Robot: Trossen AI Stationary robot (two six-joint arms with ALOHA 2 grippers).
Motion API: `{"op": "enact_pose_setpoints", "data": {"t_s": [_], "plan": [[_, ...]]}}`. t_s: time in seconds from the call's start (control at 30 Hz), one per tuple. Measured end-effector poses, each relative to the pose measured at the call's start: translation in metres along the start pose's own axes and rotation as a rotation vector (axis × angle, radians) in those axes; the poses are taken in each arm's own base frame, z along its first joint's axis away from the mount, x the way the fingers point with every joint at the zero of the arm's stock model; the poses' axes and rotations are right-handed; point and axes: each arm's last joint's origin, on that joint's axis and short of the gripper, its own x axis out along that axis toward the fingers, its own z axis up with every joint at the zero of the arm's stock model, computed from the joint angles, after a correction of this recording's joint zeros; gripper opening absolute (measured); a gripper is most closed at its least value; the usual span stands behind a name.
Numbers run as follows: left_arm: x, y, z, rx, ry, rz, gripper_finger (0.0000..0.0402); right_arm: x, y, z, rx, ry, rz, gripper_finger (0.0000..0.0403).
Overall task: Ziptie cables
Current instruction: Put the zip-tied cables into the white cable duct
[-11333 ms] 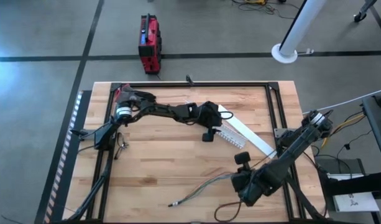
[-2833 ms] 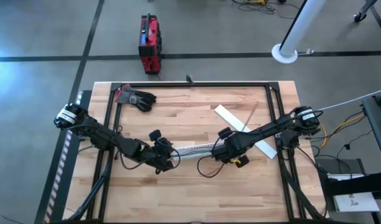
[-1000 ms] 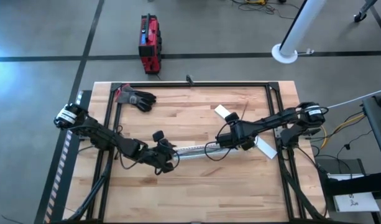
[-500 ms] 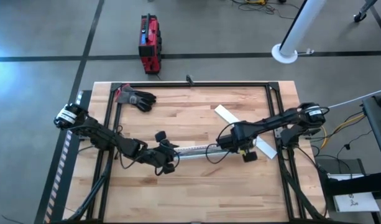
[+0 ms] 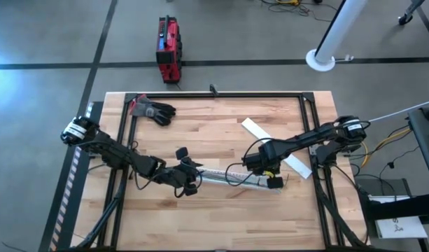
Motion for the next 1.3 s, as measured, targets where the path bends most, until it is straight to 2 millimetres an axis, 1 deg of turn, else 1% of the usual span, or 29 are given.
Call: {"op": "enact_pose_setpoints", "data": {"t_s": [0.13,0.3,0.4,0.5,0.6,0.73,0.83,0.93,1.03,1.13,1.2,1.3], "plan": [[0.0,0.0,0.0,0.002,0.004,-0.014,0.0094,-0.01,0.003,-0.001,0.07,0.023,0.009,0.0],[0.003,0.001,0.005,-0.008,-0.006,-0.117,0.0106,-0.02,0.01,0.005,0.032,-0.02,0.027,0.0],[0.009,0.008,0.008,-0.031,0.01,-0.159,0.0121,-0.024,0.011,0.008,0.012,-0.047,0.028,0.0],[0.023,0.016,0.006,-0.04,0.043,-0.225,0.0137,-0.025,0.011,0.009,0.001,-0.055,0.024,0.0],[0.043,0.023,0.001,-0.05,0.071,-0.274,0.0149,-0.025,0.011,0.011,-0.009,-0.067,0.023,0.0],[0.07,0.03,-0.009,-0.041,0.14,-0.221,0.0152,-0.024,0.011,0.01,-0.007,-0.065,0.023,0.0],[0.083,0.029,-0.01,-0.008,0.156,-0.218,0.014,-0.024,0.012,0.009,0.021,-0.047,0.041,0.0],[0.09,0.027,-0.007,-0.01,0.151,-0.22,0.0114,-0.024,0.014,0.006,0.085,-0.013,0.108,0.0],[0.091,0.026,-0.007,-0.011,0.158,-0.219,0.0071,-0.023,0.018,0.006,0.155,0.002,0.175,0.0],[0.089,0.028,-0.008,-0.01,0.187,-0.21,0.0018,-0.023,0.022,0.005,0.198,0.012,0.179,0.0],[0.088,0.028,-0.011,-0.014,0.213,-0.193,0.0008,-0.022,0.025,0.004,0.209,0.017,0.176,0.0],[0.088,0.03,-0.016,-0.024,0.256,-0.177,0.0015,-0.021,0.027,0.006,0.19,-0.002,0.161,0.0]]}}
